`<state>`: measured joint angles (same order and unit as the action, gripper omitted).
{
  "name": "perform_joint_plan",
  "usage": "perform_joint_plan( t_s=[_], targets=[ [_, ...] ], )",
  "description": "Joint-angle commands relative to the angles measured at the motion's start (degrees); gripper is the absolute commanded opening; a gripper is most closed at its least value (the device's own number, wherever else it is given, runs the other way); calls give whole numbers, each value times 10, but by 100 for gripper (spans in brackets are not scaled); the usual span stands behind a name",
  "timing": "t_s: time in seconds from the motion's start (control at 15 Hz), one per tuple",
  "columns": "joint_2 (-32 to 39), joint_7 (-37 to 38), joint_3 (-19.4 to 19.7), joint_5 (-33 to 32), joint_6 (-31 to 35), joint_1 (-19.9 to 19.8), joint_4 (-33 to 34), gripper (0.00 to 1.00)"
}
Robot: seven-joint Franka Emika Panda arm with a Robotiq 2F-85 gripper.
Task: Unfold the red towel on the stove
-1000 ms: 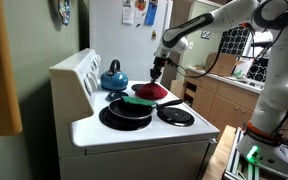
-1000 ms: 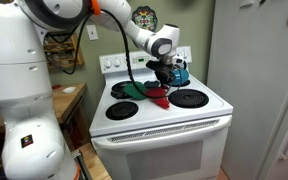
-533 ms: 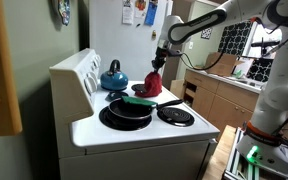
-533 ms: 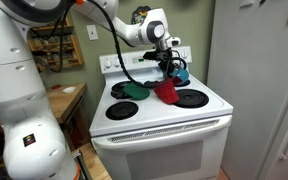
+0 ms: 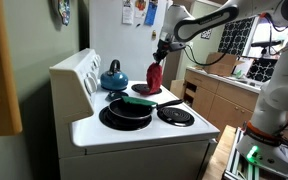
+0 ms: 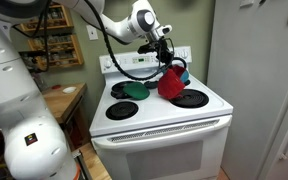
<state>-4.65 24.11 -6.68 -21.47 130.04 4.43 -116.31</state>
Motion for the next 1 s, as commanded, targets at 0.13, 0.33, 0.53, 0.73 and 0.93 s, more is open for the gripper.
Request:
perform_joint_plan(
  t_s=[0.13,0.33,0.53,0.73,0.93],
  targets=[
    [-57,-80,-7,115,28,22,-57,1],
    [-74,-157,-5,211,30,38,-71,1],
    [-95,-185,-11,239,15,43,-82,1],
    [-119,-191,-15,246,0,48,-97,1],
    [-152,-237,-7,303,11,68,-122,1]
  ],
)
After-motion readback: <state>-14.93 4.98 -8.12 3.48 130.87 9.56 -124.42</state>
